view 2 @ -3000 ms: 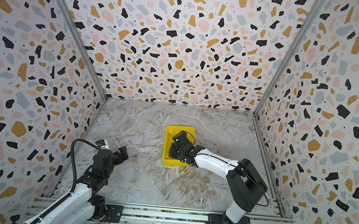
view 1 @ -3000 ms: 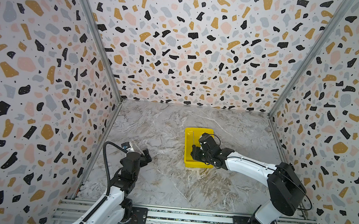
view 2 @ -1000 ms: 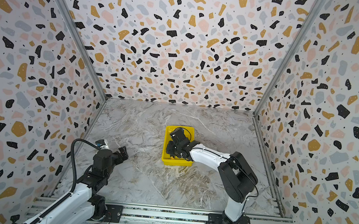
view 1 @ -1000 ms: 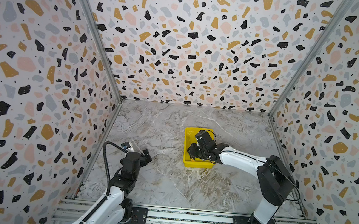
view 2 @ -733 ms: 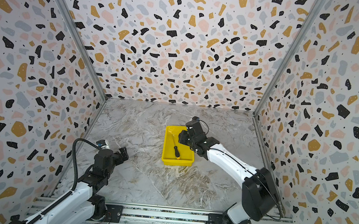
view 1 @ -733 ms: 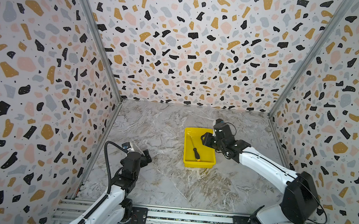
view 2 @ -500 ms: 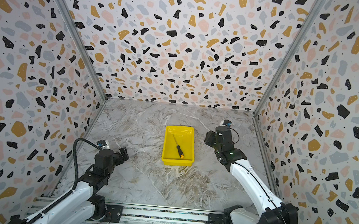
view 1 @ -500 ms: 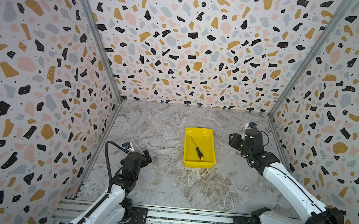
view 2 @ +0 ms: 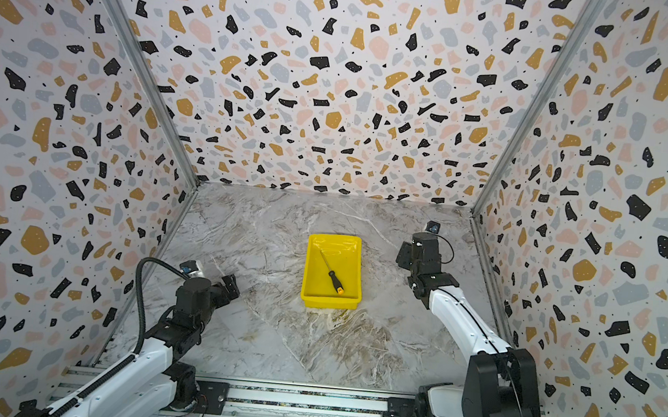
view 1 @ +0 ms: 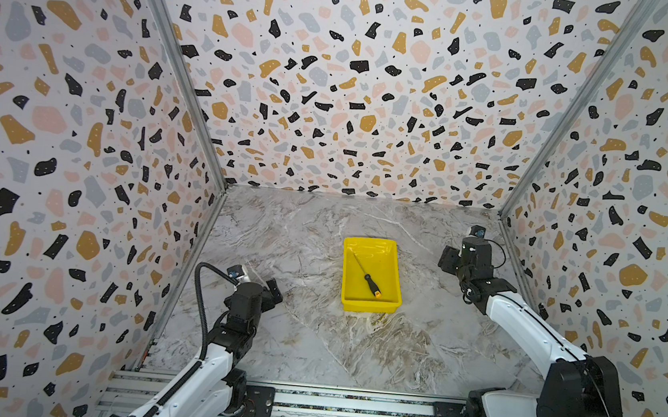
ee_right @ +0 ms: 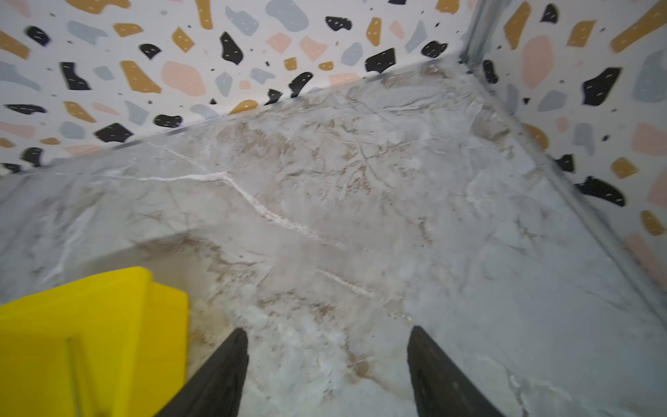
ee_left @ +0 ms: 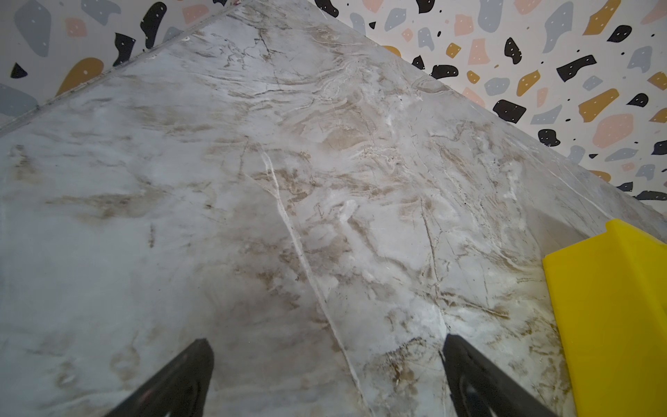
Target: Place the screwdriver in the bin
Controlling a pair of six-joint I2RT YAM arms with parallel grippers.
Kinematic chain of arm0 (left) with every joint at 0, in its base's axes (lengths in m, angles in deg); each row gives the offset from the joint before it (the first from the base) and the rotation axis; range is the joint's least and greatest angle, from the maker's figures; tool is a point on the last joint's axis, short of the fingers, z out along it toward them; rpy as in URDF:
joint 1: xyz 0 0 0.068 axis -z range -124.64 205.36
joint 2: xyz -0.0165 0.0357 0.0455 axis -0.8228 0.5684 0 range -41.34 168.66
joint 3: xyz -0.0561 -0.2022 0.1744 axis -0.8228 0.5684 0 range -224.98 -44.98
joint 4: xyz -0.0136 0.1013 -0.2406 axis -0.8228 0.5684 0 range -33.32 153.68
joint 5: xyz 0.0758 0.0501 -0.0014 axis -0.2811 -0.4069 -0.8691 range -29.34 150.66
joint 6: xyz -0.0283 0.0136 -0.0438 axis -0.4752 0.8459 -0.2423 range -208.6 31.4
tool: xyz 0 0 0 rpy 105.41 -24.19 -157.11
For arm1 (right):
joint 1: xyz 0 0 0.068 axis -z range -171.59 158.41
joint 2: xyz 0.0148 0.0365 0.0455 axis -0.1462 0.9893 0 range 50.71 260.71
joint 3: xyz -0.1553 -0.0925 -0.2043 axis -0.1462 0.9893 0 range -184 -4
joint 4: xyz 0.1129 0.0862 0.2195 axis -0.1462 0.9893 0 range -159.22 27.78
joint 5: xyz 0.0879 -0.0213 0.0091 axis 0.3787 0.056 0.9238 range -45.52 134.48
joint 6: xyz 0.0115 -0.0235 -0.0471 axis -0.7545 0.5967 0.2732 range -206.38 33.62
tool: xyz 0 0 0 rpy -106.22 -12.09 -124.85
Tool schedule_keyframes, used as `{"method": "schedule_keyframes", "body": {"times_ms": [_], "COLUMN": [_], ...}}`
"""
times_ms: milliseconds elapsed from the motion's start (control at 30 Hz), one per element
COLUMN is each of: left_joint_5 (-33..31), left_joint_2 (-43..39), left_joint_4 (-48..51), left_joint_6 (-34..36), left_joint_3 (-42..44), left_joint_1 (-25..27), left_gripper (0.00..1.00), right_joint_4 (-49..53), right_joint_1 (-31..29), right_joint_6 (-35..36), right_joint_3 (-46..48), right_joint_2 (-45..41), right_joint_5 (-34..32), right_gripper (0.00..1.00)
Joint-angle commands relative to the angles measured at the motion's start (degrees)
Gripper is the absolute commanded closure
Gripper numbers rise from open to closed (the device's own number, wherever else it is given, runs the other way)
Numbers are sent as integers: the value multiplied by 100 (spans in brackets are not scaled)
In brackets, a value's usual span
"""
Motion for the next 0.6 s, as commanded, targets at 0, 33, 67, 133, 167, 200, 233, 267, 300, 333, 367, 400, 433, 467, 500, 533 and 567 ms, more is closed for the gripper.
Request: {"method": "schedule_keyframes", "body": {"times_ms": [0,33,67,133,167,200,233,267,300,333,367,400,433,467,500,533,567], "left_joint_5": [-26,-25,-28,-32,-32,-25,-35,-37,-31,-32,-28,-31,-35,-35,-37,-36,-35], "left_joint_2": [-76,-79,-87,-91,-88,-88,-87,-88,-87,-83,-79,-78,-76,-76,-76,-76,-74], "left_joint_4": [-160,-160,-158,-160,-158,-162,-167,-167,-167,-166,-171,-175,-173,-167,-167,-166,-167], "left_joint_6": [-24,-21,-27,-24,-19,-23,-20,-31,-30,-30,-30,-30,-30,-37,-30,-30,-26], "left_joint_3": [-102,-100,-93,-93,-93,-89,-93,-93,-93,-93,-93,-93,-93,-88,-93,-89,-93], "left_joint_1": [9,9,9,9,9,9,8,9,9,9,9,9,9,7,7,9,5], "left_gripper": [0,0,0,0,0,0,0,0,0,0,0,0,0,0,0,0,0], "right_joint_4": [-1744,-2295,-2816,-3551,-3802,-3928,-3984,-4077,-4173,-4255,-4368,-4514,-4655,-4810,-5039,-4962,-5096], "right_joint_1": [73,83,84,83,84,86,93,111,148,191,244,302,361,395,418,412,426], "right_joint_6": [982,1192,1405,1622,1749,1826,1867,1869,1870,1854,1801,1713,1619,1588,1620,1605,1687], "right_joint_3": [809,1095,1406,1847,2009,2096,2143,2171,2204,2229,2272,2340,2438,2523,2627,2623,2666], "right_joint_2": [51,77,103,141,166,201,247,307,368,410,455,491,515,543,574,559,546], "right_joint_5": [-1257,-1303,-1309,-1153,-1008,-919,-885,-875,-832,-776,-729,-685,-637,-592,-589,-581,-442], "right_gripper": [31,32,32,32,32,32,32,32,32,32,32,32,32,32,32,33,33]}}
